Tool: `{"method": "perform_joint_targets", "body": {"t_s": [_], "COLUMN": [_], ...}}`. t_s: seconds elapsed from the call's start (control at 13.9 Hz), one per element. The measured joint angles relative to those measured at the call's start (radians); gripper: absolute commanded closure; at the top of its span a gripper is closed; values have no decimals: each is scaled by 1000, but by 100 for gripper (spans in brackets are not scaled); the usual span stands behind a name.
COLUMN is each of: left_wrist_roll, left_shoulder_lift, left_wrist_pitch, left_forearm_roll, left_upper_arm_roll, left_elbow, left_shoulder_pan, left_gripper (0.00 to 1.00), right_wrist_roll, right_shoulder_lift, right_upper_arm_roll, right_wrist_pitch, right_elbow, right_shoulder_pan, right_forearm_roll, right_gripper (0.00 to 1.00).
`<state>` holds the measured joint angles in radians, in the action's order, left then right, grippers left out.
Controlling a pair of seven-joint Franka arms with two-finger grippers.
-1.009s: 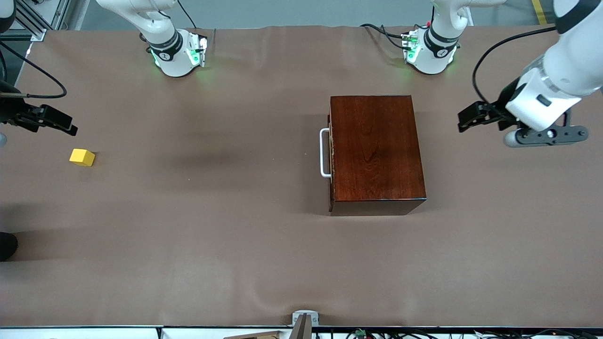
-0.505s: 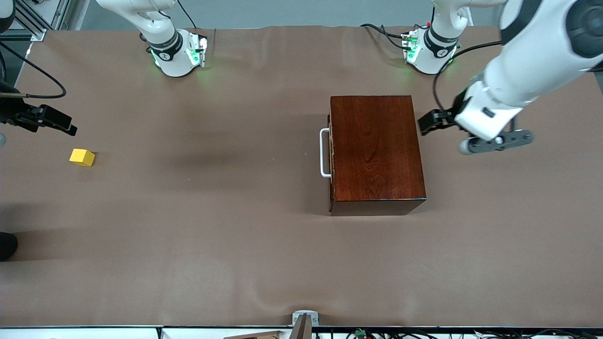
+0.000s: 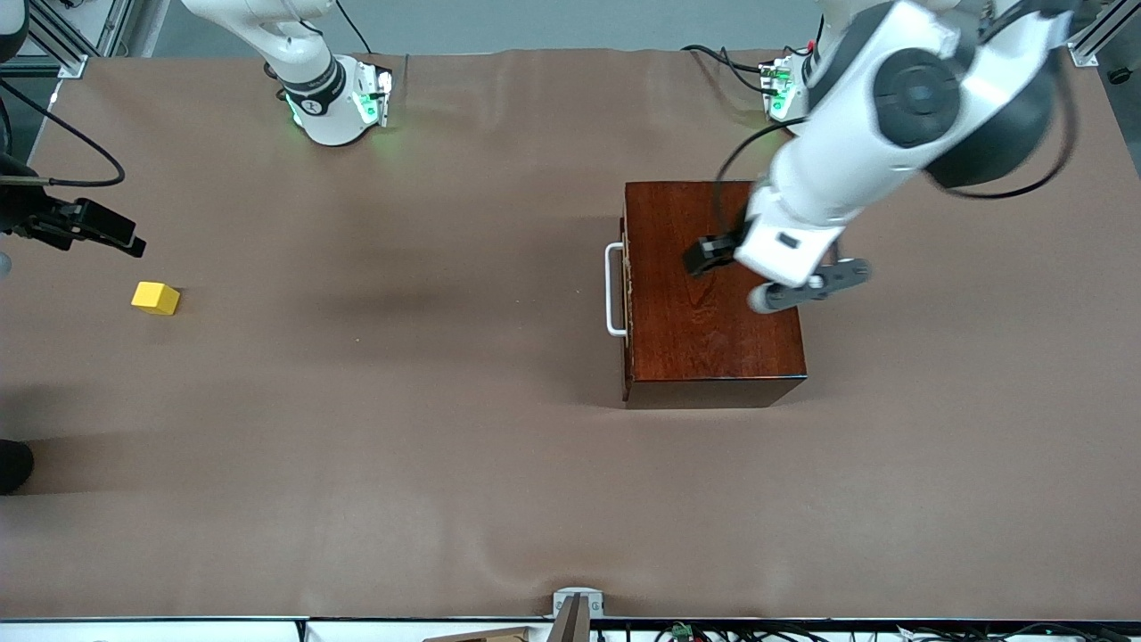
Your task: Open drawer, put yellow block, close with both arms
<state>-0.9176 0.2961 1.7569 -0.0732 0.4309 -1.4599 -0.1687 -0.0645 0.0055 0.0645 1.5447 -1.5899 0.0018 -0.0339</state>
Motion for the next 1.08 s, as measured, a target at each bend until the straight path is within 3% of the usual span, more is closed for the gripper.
{"method": "perform_joint_targets", "body": {"t_s": [0.14, 0.43, 0.72, 1.08], "left_wrist_roll": [-89, -176, -253, -216], "left_shoulder_lift": [39, 124, 243, 360], "left_wrist_pitch": [51, 96, 170, 173], "left_forearm_roll": [8, 205, 313, 372], "left_upper_arm_roll": [-1, -2, -6, -124], "left_elbow": [8, 35, 71, 134], "left_shoulder_pan": [-56, -179, -299, -478], "left_gripper": [0, 0, 0, 0], "right_wrist_roll": [0, 0, 0, 0], "right_shoulder_lift": [0, 0, 0, 0], "right_upper_arm_roll": [0, 0, 0, 0], "right_wrist_pitch": [0, 0, 0, 0], "right_elbow": [0, 0, 0, 0], "right_shoulder_pan": [0, 0, 0, 0], "right_forearm_roll": [0, 0, 0, 0], "right_gripper": [0, 0, 0, 0]}}
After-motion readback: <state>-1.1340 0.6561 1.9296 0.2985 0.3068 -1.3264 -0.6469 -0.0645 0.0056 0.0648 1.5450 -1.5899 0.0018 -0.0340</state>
